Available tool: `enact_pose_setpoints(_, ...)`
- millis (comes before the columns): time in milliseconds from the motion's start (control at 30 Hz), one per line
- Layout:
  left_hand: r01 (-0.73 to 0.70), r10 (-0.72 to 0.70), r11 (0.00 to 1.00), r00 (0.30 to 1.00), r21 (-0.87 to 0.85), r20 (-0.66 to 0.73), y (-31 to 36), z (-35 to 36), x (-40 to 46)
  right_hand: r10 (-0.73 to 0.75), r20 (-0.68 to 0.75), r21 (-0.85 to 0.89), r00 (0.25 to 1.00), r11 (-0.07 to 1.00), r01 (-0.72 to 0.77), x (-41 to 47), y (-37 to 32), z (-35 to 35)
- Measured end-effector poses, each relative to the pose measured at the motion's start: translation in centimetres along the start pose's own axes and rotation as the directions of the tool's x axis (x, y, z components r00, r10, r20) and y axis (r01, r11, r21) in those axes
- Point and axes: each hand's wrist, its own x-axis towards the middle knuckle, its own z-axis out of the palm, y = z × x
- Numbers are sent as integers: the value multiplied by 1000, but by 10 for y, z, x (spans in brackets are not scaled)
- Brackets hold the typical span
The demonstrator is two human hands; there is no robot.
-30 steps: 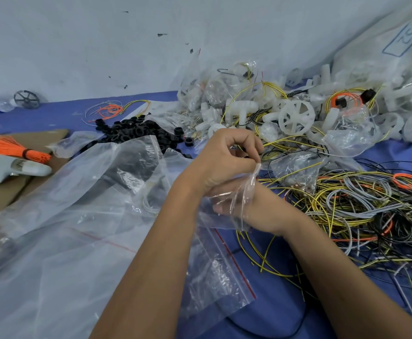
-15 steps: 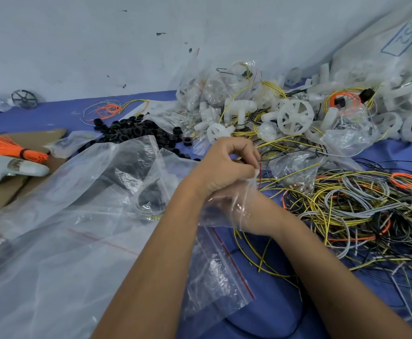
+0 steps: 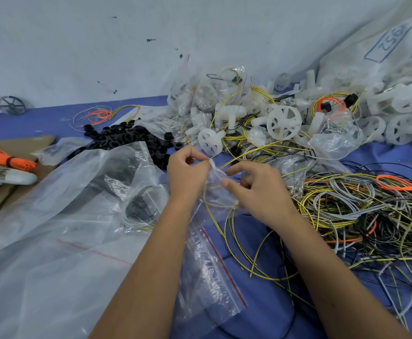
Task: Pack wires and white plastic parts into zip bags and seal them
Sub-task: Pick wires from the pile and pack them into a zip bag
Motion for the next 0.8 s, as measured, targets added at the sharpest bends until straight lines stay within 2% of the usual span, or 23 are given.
enact_pose_setpoints(67,-18,20,999,999,51,-31,-4,-3,1,-19,-218,-103,976,995,-4,4,-1,-3)
enact_pose_setpoints(133,-39,41,996,999,79,-31,-4,-3,2,-31,-410,-177,912,983,-46,10,-3,-12)
enact_pose_setpoints(233,-138,134,987,989,84,58,0,0,0,-101,-562,-402,821,900,-165,23,-5,-26)
enact_pose_setpoints(333,-277,244,957,932,91,269,4,4,-2,-127,-592,-546,796,790,-279,41,-5,-42)
enact_pose_setpoints(400,-338,275,935,883,108,381,7,5,-4,-55,-520,-578,852,757,-304,52,-4,-52)
enact_pose_setpoints(500,-347,256,930,851,125,459,8,4,-6,64,-440,-592,896,729,-343,64,-1,-60)
enact_pose_setpoints(600,-330,231,935,848,133,477,9,4,-8,-32,-478,-576,878,766,-285,62,-2,-62)
enact_pose_setpoints(667,-333,233,934,846,133,479,9,5,-8,-155,-516,-491,842,859,-143,54,-5,-60)
enact_pose_setpoints(700,-330,234,935,850,131,473,9,5,-8,-177,-539,-388,823,920,-57,49,-8,-57)
enact_pose_setpoints(733,-325,235,938,855,124,461,9,6,-8,-133,-563,-197,816,980,24,43,-11,-53)
enact_pose_setpoints(767,-317,238,942,865,114,442,8,6,-7,-3,-554,108,833,991,76,38,-16,-46)
enact_pose_setpoints(800,-307,241,946,878,101,414,8,6,-6,152,-462,459,874,884,89,33,-21,-37)
